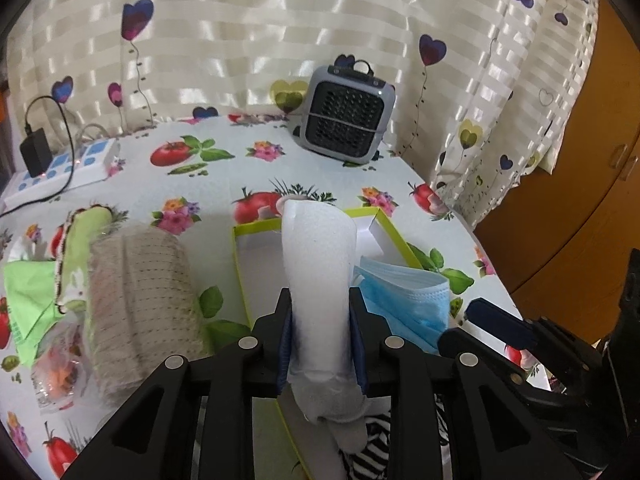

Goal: Organize soft objects
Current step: 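Lower both items into the box and open both tools, then withdraw both tools from the box back over the table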

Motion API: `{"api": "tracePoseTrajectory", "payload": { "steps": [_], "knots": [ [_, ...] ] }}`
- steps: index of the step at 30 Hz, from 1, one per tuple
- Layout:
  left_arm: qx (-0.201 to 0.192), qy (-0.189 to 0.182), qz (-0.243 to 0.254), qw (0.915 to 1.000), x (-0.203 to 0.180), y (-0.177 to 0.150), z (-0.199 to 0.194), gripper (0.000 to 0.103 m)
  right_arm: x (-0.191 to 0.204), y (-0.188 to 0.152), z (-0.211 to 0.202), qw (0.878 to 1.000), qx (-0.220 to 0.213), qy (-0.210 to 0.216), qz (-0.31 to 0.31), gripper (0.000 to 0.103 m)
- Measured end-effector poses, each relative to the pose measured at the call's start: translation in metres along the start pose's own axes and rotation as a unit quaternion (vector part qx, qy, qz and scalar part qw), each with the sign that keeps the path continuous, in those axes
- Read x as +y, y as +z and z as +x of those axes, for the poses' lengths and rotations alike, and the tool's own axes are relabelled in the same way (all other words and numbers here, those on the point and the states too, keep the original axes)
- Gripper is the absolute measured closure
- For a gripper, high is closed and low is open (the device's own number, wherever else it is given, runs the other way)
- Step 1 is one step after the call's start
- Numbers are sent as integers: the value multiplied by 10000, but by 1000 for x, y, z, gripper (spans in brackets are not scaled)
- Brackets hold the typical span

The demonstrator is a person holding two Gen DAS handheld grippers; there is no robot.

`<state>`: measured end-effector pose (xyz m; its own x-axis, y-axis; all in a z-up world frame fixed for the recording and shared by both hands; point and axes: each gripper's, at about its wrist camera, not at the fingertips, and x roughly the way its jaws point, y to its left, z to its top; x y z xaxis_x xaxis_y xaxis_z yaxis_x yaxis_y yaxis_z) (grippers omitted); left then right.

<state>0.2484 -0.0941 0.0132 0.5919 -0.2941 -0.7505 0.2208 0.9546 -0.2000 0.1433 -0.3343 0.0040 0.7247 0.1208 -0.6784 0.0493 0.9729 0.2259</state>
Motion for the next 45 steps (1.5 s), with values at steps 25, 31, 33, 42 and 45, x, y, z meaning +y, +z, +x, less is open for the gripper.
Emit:
{"api": "tracePoseTrajectory", "payload": {
  "steps": [25,31,33,42,45],
  "knots": [
    [-150,-447,-479,9977,26,6,-21,61,1,-1,-13,9998,-179,57,99,57],
    [-276,-361,-472,9979,33,-2,-43,61,3,-2,-22,9995,-241,89,167,57],
    [-300,-342,-505,9977,38,-5,-49,61,4,-2,-26,9994,-254,117,189,57],
    [-543,-185,-704,9959,62,-25,-84,61,39,-2,-17,9962,-146,831,-197,78],
    [-584,-135,-757,9953,70,-32,-92,61,54,-3,3,9926,88,1155,-351,83]
  ]
}}
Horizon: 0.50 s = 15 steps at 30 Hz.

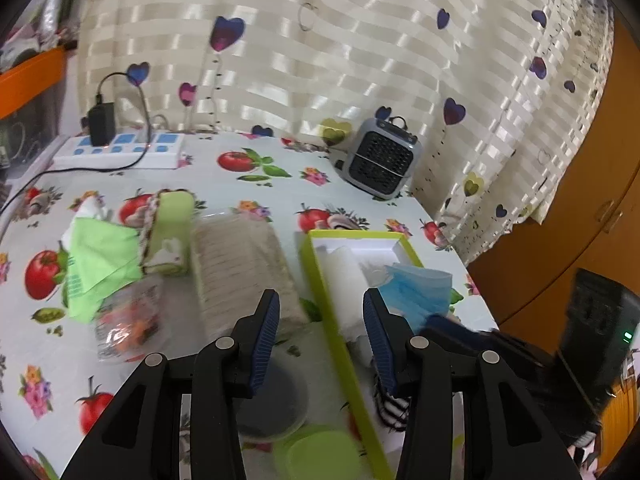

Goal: Organize soft objects
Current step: 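Withdraw both tools from the box back over the table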

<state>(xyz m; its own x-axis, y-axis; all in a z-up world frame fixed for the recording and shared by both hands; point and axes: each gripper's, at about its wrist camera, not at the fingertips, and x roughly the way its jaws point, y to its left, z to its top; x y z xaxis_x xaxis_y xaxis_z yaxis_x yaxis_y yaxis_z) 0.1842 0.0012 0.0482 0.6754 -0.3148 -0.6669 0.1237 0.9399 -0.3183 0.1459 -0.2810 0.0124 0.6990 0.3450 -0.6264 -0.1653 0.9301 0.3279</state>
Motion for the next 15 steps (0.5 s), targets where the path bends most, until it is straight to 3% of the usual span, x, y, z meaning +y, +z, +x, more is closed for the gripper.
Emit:
{"api": "tracePoseTrajectory", "payload": {
  "steps": [3,7,15],
  "knots": [
    [-18,52,-64,10000,10,-5,-6,61,4,0,28,9991,343,230,-60,85],
    [-21,136,-160,9998,24,-10,-11,61,4,0,61,9972,722,117,-169,85],
    [-82,367,-346,9987,47,-17,-22,61,-22,8,49,9980,468,-341,265,85]
  ]
}}
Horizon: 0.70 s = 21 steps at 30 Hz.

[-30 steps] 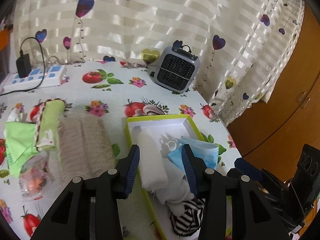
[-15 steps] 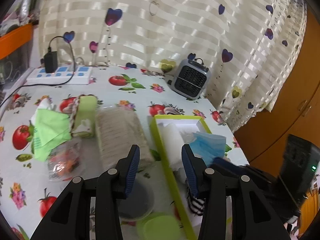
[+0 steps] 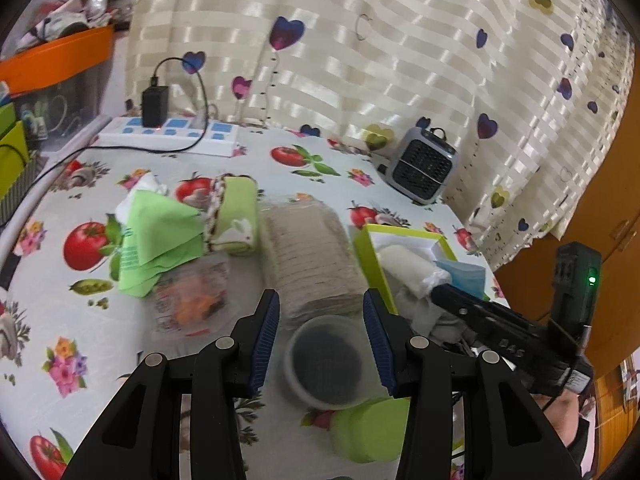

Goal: Organize soft objects
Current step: 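Withdraw both tools from the box back over the table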

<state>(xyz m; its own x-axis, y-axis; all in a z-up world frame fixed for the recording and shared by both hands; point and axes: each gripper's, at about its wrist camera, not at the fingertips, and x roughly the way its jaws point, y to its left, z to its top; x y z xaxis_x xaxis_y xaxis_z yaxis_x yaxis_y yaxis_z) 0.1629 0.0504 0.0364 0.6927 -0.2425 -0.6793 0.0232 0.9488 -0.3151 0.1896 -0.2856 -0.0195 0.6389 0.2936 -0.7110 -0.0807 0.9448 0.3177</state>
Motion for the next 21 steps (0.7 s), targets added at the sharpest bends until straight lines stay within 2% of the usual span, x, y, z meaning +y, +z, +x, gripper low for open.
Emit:
{"api": "tracePoseTrajectory", "payload": {
  "steps": [6,9,21],
  "knots": [
    [10,270,45,9996,7,-12,-6,61,8,-10,-18,9999,-48,-126,-90,85],
    [35,417,82,9991,9,-17,-10,61,13,-14,-29,9998,-109,-150,-75,81],
    [36,763,-115,9970,33,-43,-29,61,39,-24,-63,9994,-330,-53,-119,80]
  ]
}}
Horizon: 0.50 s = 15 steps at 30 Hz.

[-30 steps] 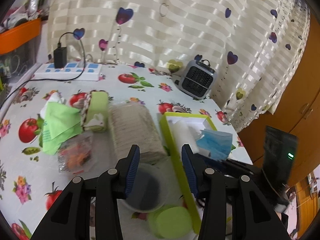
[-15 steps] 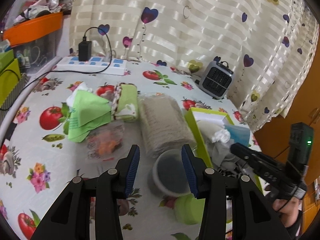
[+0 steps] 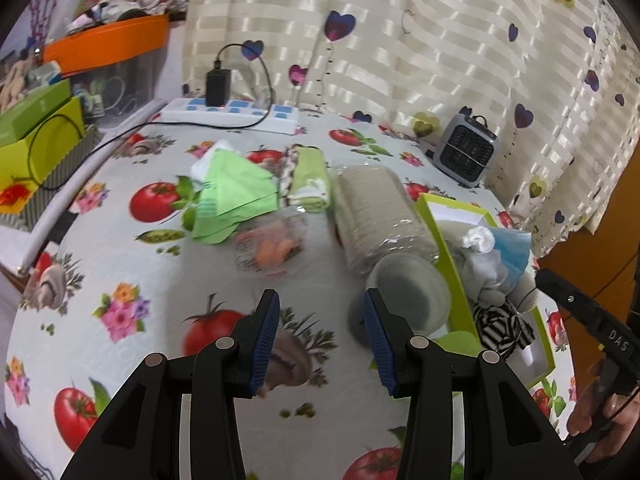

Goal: Organize soft objects
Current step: 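Withdraw both tools from the box back over the table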

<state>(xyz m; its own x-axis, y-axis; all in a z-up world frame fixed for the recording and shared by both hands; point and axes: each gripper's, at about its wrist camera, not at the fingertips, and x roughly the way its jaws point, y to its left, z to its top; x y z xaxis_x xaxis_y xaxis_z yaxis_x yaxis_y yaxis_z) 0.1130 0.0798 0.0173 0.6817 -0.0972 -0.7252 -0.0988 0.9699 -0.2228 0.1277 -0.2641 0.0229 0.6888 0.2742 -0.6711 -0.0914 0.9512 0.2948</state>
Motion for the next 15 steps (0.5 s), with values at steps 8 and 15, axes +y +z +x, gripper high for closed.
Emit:
{"api": "tracePoseTrajectory", "payload": {
  "steps": [8,15],
  "knots": [
    [-55,133,-76,9999,14,-7,-9,61,22,-5,-8,9994,-125,87,-306,58],
    [-10,152,-179,9997,24,-10,-12,61,37,-7,-10,9985,-133,171,-505,58]
  ]
}}
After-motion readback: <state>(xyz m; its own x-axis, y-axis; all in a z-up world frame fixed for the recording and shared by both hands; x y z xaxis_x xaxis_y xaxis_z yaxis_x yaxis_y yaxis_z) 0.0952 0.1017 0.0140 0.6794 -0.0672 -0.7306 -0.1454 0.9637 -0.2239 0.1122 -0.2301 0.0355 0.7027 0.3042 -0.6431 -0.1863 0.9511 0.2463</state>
